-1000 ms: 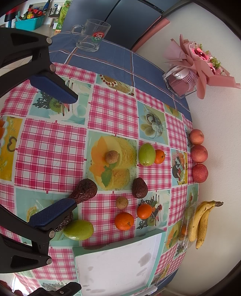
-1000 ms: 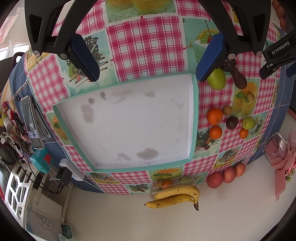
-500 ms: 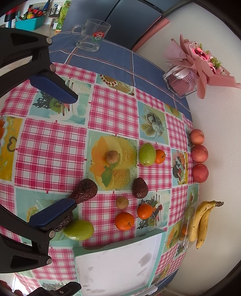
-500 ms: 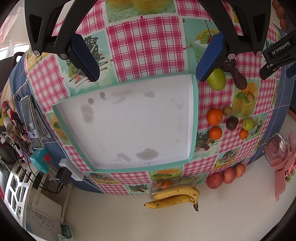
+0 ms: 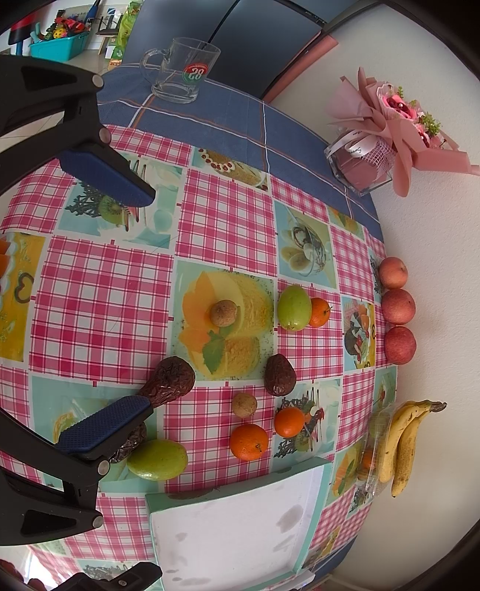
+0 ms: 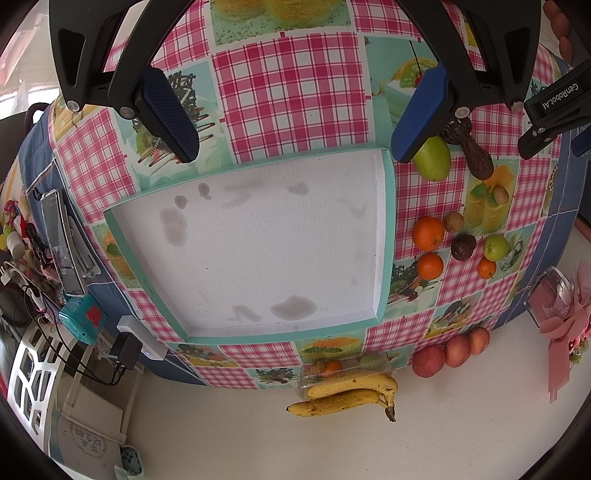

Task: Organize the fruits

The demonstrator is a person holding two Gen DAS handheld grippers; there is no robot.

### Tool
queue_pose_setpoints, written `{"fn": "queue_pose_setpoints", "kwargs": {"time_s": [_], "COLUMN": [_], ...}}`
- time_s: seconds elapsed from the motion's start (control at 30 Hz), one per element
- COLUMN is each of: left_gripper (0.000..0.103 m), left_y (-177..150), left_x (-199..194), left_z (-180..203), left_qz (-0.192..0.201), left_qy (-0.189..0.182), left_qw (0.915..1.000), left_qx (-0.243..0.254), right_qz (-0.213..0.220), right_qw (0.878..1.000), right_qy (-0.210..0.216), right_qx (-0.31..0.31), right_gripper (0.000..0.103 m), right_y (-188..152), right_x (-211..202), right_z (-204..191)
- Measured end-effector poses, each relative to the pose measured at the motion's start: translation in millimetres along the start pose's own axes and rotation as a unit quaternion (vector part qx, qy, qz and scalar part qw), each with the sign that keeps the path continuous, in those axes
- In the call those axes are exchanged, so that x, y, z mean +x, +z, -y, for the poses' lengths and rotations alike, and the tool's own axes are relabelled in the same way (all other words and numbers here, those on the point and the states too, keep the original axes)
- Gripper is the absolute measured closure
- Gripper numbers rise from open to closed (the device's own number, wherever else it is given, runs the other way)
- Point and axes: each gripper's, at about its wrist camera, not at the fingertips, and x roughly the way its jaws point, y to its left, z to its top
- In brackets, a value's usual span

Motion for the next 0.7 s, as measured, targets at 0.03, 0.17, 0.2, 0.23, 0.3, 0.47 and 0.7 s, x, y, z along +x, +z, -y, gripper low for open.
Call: {"fn": "queue_pose_setpoints", "kwargs": {"time_s": [0.03,0.17,0.2,0.23,0.3,0.47,0.7], "left_gripper": [0.0,0.0,0.0,0.0,0.0,0.0,0.0], "left_y": [0,-3,-3,-3,-2,3,11], "left_x": [0,2,4,4,7,8,8], "left_z": [0,-1,-2,-3,-6,-21,-40], "left_qz": [0.0,0.0,-0.001,-0.001,0.003,0.019,0.047], "left_qy": [0.0,-0.006,-0.009,-0.01,-0.012,-0.017,-0.05], "left_qw": [1.0,1.0,0.9999,0.9999,0.9998,0.9979,0.9915], "left_qx": [0.0,-0.004,-0.006,-0.008,-0.018,-0.06,-0.111], "right_qz": [0.0,0.006,0.008,0.009,0.014,0.03,0.061], "right_qw": [1.0,1.0,1.0,1.0,1.0,0.999,0.995], "right_qy": [0.0,-0.002,0.0,0.001,0.006,0.029,0.067], "right_qx": [0.0,-0.012,-0.017,-0.018,-0.025,-0.035,-0.045], "right_gripper": [0.0,0.0,0.0,0.0,0.0,0.0,0.0], "right_y": [0,1,1,-1,1,5,17], "right_x": [0,-3,-5,-5,-6,-9,-14], "right_z": [0,-4,-7,-8,-11,-26,-42]}}
